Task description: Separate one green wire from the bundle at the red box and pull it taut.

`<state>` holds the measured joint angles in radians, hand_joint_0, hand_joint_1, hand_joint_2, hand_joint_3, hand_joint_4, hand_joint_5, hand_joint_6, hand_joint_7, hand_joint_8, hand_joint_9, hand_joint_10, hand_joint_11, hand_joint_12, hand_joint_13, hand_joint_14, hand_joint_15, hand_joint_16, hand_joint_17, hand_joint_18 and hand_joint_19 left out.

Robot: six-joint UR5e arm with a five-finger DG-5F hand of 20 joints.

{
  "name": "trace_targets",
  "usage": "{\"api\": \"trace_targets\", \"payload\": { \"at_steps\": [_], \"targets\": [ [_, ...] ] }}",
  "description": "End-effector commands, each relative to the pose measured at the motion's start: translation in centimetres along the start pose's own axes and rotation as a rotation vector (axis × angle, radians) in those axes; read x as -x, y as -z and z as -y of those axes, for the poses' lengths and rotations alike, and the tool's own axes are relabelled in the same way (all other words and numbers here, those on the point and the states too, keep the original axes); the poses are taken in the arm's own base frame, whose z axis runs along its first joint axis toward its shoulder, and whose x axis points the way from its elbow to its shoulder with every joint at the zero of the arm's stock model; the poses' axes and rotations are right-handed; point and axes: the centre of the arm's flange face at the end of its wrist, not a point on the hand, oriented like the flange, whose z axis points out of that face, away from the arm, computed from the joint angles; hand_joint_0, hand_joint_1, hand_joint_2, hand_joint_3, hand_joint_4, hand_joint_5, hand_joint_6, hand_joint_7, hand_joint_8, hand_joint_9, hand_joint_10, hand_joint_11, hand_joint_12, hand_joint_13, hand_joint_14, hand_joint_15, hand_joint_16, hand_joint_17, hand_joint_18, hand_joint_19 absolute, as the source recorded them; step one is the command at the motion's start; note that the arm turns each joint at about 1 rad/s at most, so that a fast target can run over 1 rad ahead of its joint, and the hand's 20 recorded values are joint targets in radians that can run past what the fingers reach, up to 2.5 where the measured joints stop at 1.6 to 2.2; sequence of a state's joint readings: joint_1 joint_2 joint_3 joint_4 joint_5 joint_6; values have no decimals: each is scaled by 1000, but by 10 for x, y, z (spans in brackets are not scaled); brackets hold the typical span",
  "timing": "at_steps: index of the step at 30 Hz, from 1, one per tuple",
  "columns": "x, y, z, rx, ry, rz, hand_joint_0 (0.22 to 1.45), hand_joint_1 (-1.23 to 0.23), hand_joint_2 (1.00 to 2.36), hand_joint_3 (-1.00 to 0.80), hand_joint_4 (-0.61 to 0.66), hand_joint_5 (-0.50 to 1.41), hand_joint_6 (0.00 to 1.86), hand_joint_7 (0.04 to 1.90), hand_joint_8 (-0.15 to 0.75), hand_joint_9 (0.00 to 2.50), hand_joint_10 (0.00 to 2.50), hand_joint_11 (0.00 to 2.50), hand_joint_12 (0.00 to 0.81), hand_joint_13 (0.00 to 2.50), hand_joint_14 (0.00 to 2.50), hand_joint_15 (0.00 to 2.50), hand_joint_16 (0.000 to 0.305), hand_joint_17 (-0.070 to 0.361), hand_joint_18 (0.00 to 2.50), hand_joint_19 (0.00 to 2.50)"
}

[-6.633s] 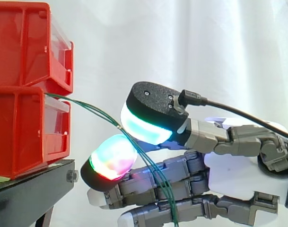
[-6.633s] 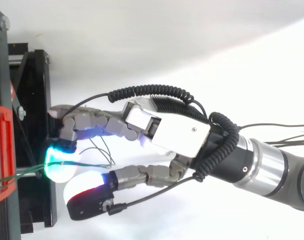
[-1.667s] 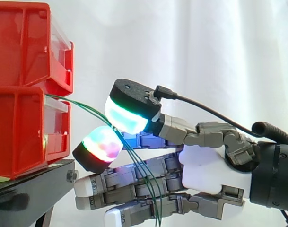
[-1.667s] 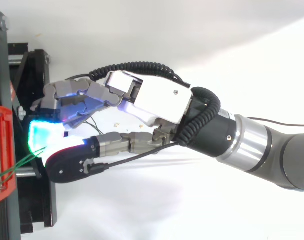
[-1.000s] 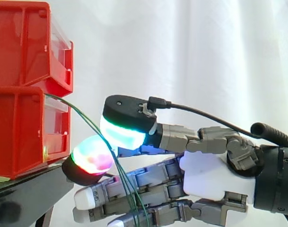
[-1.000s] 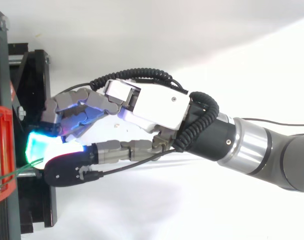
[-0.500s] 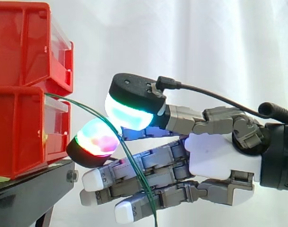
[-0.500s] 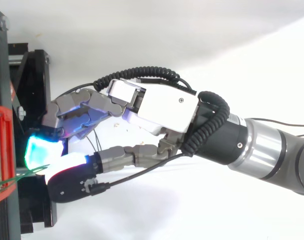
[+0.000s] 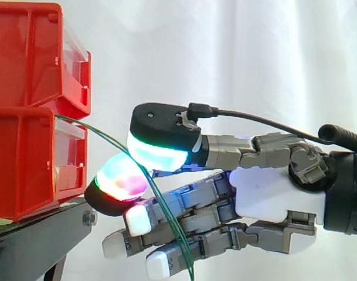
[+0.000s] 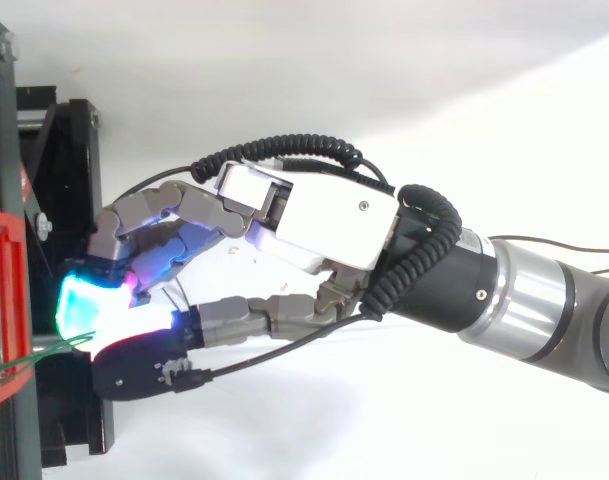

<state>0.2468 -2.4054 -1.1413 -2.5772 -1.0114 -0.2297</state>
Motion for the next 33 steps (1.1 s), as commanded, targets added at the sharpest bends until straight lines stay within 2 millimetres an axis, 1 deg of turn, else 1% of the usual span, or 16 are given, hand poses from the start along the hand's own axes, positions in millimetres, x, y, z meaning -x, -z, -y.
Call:
{"api": "trace_targets", "payload": {
  "at_steps": [1,6,8,11,13,14,17,21,26,27,29,33],
  "targets": [
    [0,0,0,1,-1,1,614,-728,1021,-190,166,-213,873,949,325,895,15,808,350,865,13,396,52,117,829,372],
    [-1,0,-1,3,-2,-1,591,-666,1021,-172,196,-205,878,958,339,968,12,835,355,896,14,425,52,116,829,406],
    [-1,0,-1,3,-2,-1,577,-572,1018,-191,200,-196,873,1002,351,1022,15,835,366,921,14,439,53,119,844,408],
    [-2,1,-1,3,0,-1,576,-536,1017,-208,194,-191,866,1017,352,1031,15,834,363,929,14,442,53,119,844,416],
    [-3,1,0,2,0,-2,585,-463,1017,-251,198,-184,855,1003,355,1083,15,824,365,959,16,451,53,119,852,438],
    [-3,1,0,2,0,-2,589,-449,1016,-266,201,-183,851,1002,356,1098,16,832,368,1009,16,474,53,118,867,438],
    [-6,2,-1,3,-1,-5,594,-432,1014,-312,204,-181,838,1019,356,1122,16,843,360,1042,18,528,53,119,879,436],
    [-7,2,-2,4,-1,-7,567,-448,1010,-380,202,-187,828,1005,360,1134,15,869,366,1091,17,571,54,121,891,430],
    [-7,2,-1,4,-1,-7,536,-547,1004,-446,209,-204,830,965,365,1143,16,961,381,1175,20,689,56,126,917,411],
    [-6,2,0,3,-1,-5,538,-547,1004,-453,211,-204,830,962,365,1140,16,972,377,1176,20,695,56,126,917,412],
    [-7,2,-1,5,-2,-6,545,-620,1001,-484,214,-210,828,936,356,1132,17,1039,378,1225,21,793,56,126,917,421],
    [-6,2,-1,4,-3,-3,552,-662,1000,-500,219,-212,827,931,355,1126,14,1126,381,1248,22,863,56,126,917,422]
  ]
}}
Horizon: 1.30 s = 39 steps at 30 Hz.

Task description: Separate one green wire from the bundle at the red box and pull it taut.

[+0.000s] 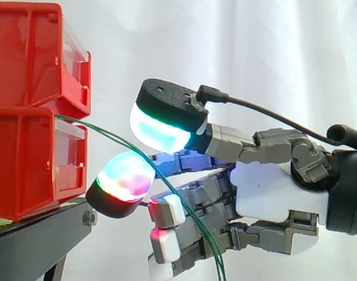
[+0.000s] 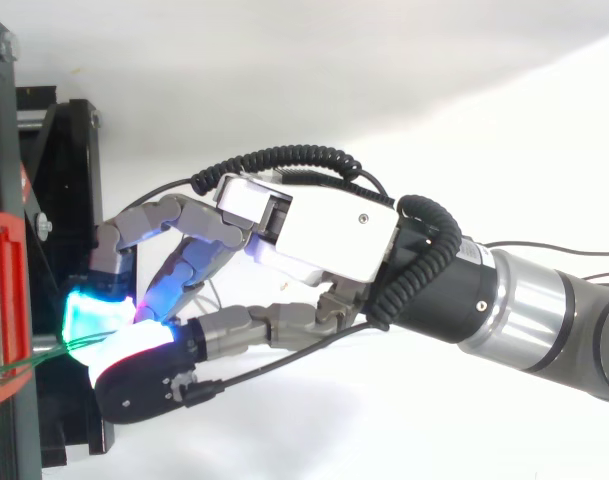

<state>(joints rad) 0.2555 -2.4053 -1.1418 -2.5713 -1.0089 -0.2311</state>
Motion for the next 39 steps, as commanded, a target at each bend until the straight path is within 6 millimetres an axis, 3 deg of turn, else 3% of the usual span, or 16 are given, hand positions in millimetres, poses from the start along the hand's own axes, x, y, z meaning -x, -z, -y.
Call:
{"api": "trace_targets", "payload": {
  "at_steps": [1,13,18,23,32,39],
  "targets": [
    [0,0,0,-1,-1,0,558,-680,1000,-500,217,-214,827,934,351,1126,13,1137,381,1254,22,885,56,125,916,425],
    [-1,1,0,-1,-2,-1,608,-653,1018,-275,203,-217,864,945,330,1164,9,1308,376,1334,23,1087,55,123,917,454],
    [-2,1,0,-1,-3,-4,550,-561,1002,-469,229,-217,860,925,342,1174,6,1304,391,1344,22,1097,57,128,933,457],
    [5,-1,2,-2,-7,-2,556,-526,1005,-450,222,-216,858,929,336,1174,7,1310,391,1344,19,1102,57,128,935,468],
    [6,-1,2,-8,-36,0,603,-636,1021,-207,187,-217,886,959,333,1153,8,1324,376,1307,22,1077,55,125,925,463],
    [7,-2,1,-8,-42,0,626,-733,1015,-298,211,-223,897,918,331,1113,8,1309,382,1266,24,1041,55,124,911,446]
  ]
}}
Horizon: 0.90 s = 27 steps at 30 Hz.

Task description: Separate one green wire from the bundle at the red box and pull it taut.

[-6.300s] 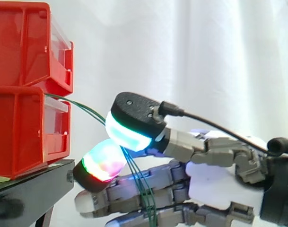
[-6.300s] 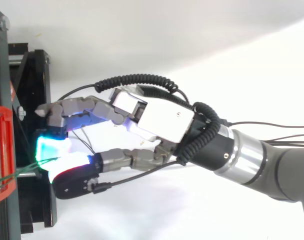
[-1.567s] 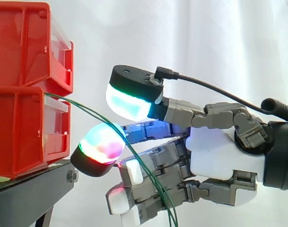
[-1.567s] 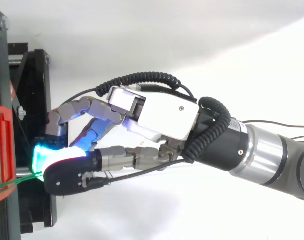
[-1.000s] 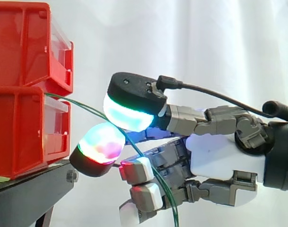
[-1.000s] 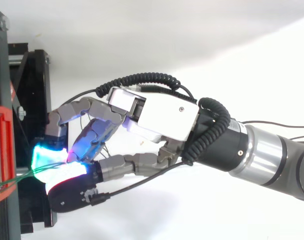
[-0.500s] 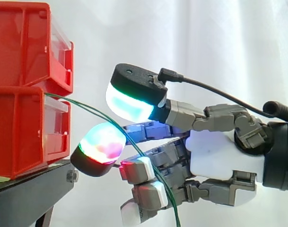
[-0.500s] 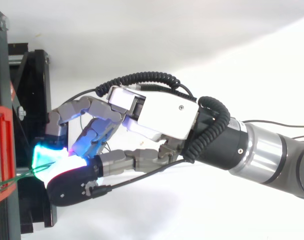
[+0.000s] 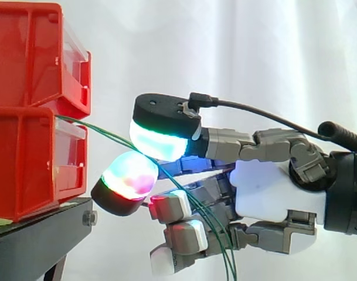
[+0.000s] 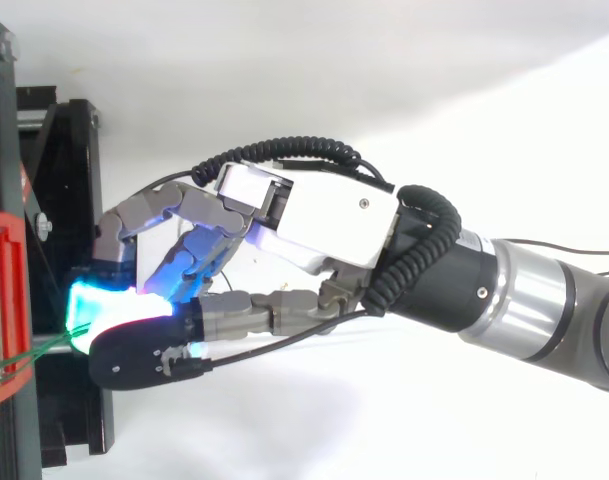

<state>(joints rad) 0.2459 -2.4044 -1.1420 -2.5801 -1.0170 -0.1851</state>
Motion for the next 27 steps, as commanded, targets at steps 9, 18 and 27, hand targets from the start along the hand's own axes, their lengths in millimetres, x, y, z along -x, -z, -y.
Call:
{"api": "trace_targets", "payload": {
  "at_steps": [9,18,27],
  "targets": [
    [7,0,-19,-3,12,3,547,-600,1000,-500,228,-218,903,906,350,1138,7,1299,398,1280,23,1028,57,127,930,465],
    [10,2,-25,-16,32,2,596,-617,1019,-218,191,-213,910,983,348,1135,8,1296,393,1273,22,1014,55,124,925,474],
    [10,2,-25,-17,30,2,630,-738,1018,-241,168,-221,925,938,339,1094,7,1299,387,1234,24,1003,54,122,913,457]
  ]
}}
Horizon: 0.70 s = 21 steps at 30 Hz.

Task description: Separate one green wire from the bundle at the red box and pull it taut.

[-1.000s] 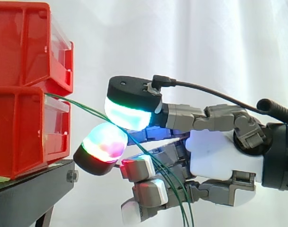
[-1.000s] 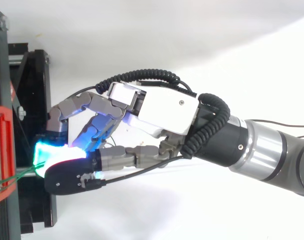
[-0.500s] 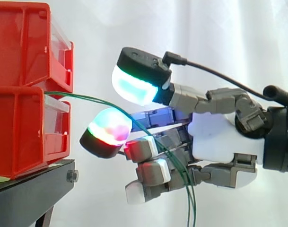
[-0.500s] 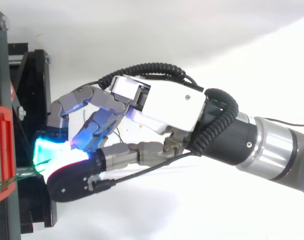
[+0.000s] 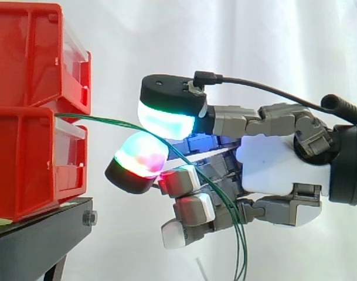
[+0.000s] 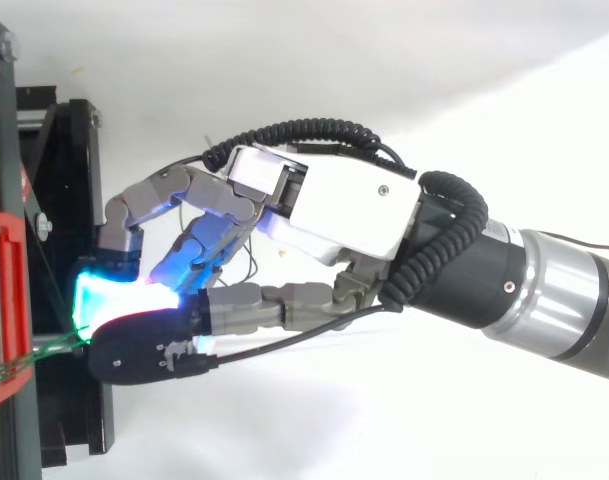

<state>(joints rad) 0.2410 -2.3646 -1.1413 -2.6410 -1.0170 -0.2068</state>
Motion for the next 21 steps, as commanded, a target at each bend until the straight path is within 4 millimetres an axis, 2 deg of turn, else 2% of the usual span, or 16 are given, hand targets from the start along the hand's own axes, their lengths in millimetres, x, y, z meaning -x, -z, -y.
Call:
{"api": "trace_targets", "payload": {
  "at_steps": [1,9,15,21],
  "targets": [
    [0,0,0,0,-3,0,637,-752,1016,-282,185,-221,924,938,340,1090,7,1296,383,1232,23,998,54,122,912,452],
    [0,0,1,-2,-1,3,643,-764,1006,-437,204,-219,920,927,340,1100,8,1295,386,1231,25,994,54,121,910,453],
    [-3,1,-1,0,3,0,647,-762,1005,-442,192,-219,917,944,339,1107,8,1293,383,1231,25,995,54,121,913,447],
    [-4,2,1,-3,6,0,676,-794,1011,-370,147,-223,920,976,335,1077,11,1299,380,1213,24,994,54,121,909,439]
  ]
}}
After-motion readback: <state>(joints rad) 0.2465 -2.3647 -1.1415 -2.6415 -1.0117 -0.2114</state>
